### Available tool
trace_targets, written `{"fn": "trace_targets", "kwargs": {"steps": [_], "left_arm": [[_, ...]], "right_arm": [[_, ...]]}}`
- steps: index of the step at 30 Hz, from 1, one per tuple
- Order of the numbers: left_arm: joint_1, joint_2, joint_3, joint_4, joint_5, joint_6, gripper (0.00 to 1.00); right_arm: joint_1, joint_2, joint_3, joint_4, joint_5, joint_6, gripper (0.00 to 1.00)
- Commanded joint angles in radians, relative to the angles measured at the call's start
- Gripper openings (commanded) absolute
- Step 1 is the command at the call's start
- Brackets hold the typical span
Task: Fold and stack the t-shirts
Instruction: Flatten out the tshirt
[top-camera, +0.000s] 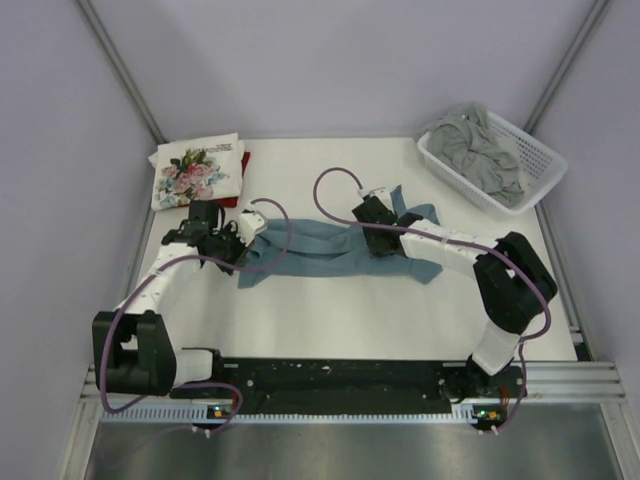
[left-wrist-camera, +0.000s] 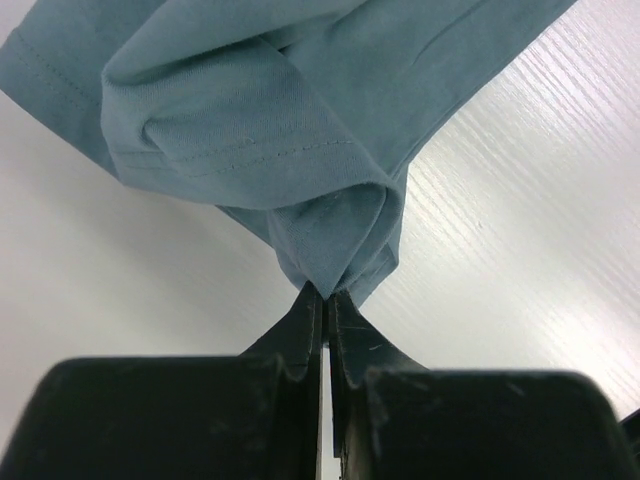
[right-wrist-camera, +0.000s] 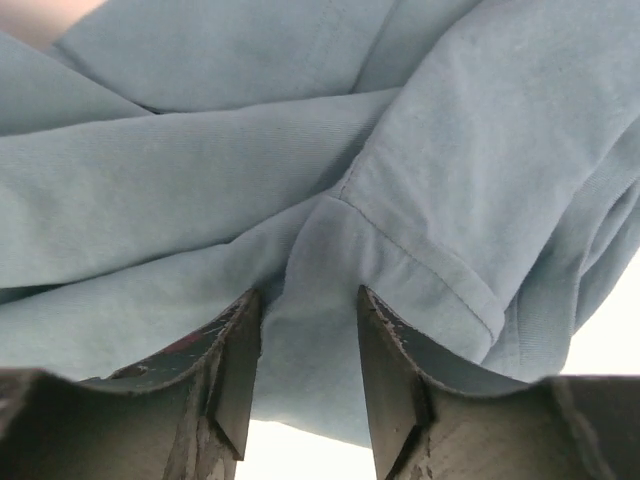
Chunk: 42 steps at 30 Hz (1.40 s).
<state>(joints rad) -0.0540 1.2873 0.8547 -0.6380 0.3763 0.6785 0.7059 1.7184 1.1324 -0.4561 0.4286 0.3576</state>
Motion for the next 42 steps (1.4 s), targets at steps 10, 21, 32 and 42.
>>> {"fn": "trace_targets", "kwargs": {"steps": [10,21,32,42], "left_arm": [[0.008,-0.063,0.024,-0.015,0.000,-0.010,0.00],[0.029,-0.094,0.130,-0.097,-0.019,-0.022,0.00],[0.240,-0.164,0.771,-0.351,-0.025,-0.017,0.00],[0.250,-0.164,1.139,-0.523,-0.102,-0.060,0.00]], "right_arm": [[-0.008,-0.170,-0.089,-0.039,0.139,0.001,0.00],[-0.118,-0.462,-0.149,-0.006,-0.051,-0.077,0.00],[-0.161,-0.942,0.211,-0.079,-0.140,-0.239,0.00],[-0.161,-1.145,0.398,-0.145,-0.203,-0.246,0.00]]}}
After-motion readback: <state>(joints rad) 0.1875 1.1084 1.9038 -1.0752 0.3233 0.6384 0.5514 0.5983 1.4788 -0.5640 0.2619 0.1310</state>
